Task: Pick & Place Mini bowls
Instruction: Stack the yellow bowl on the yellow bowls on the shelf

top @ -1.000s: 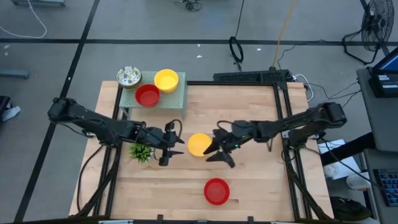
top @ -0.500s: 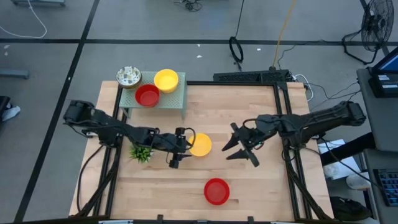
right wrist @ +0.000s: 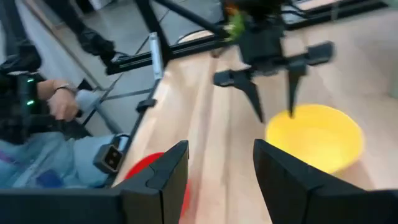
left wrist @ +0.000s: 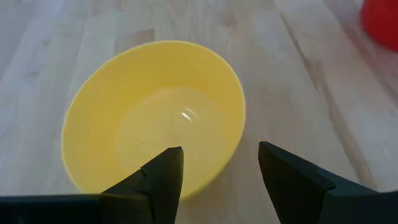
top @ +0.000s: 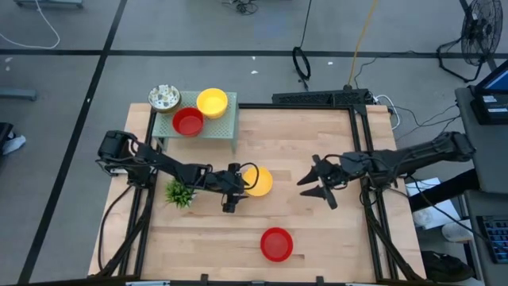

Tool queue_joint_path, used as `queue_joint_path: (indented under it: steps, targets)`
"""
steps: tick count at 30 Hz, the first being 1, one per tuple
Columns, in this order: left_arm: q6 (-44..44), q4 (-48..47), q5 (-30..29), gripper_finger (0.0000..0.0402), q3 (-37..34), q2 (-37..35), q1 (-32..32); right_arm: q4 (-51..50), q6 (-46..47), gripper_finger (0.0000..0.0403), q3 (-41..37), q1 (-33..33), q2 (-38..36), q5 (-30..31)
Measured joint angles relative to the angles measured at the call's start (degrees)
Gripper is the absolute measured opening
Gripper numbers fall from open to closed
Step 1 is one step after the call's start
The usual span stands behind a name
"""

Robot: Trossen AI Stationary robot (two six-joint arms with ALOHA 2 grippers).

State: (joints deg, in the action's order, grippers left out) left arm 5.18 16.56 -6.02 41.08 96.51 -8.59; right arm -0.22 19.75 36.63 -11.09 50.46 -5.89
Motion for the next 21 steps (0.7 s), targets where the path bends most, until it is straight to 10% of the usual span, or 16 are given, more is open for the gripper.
queue_joint_path:
  steps: [21]
  targets:
    - [2.27, -3.07, 0.02, 0.0213, 0.00, -0.04, 2.66, 39.49, -5.95, 0.0171, -26.79, -0.02, -12.67, 3.14]
